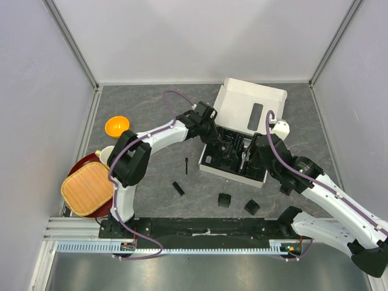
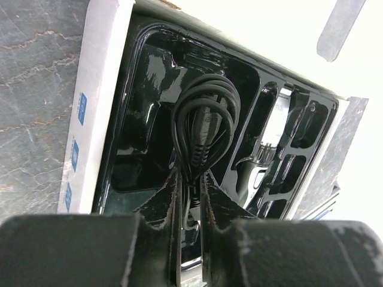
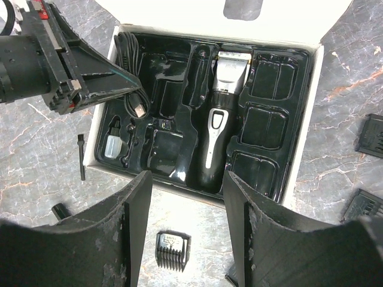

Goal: Sort the hair-cutting tools

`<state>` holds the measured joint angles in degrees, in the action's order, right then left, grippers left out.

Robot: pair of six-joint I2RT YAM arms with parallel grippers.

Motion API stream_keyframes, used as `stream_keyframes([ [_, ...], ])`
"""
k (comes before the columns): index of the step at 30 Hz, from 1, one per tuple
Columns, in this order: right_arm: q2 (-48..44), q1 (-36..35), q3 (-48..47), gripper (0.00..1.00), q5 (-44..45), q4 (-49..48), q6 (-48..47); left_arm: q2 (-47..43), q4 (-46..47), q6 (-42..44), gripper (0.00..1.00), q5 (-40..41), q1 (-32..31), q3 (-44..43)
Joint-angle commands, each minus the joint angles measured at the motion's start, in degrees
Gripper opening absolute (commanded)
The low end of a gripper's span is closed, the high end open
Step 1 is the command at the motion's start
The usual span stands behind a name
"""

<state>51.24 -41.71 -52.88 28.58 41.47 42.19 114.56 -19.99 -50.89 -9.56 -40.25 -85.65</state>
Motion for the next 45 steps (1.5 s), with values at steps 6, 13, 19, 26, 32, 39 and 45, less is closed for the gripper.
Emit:
stream_keyframes([
  [6,-1.4,0.2,0.5,0.59,1.1,0.8,-0.1,3.2,3.7,-7.9,0.15,8.2,-2.1,-4.4],
  [13,-2.3,0.2,1.9,0.59,1.0,0.7,0.1,5.5,3.4,-8.3,0.23,8.0,-2.2,-5.8],
  [19,-2.5,0.2,2.4,0.60,1.0,0.8,0.3,5.4,3.0,-7.4,0.44,8.4,-2.5,-6.1],
  [26,-2.7,0.2,2.5,0.60,1.1,0.8,0.2,2.4,2.9,-3.7,0.51,8.7,-2.5,-7.3],
  [32,-2.7,0.2,2.4,0.60,1.5,1.4,0.2,-2.3,2.8,2.6,0.54,11.5,-2.4,-7.6],
  [39,-2.4,0.2,3.2,0.60,1.1,1.4,1.0,1.7,6.5,5.4,0.37,6.8,-2.4,-8.7],
  [45,-2.7,0.1,3.7,0.61,0.9,1.5,1.0,5.2,7.1,6.9,0.24,9.4,-2.4,-8.6],
])
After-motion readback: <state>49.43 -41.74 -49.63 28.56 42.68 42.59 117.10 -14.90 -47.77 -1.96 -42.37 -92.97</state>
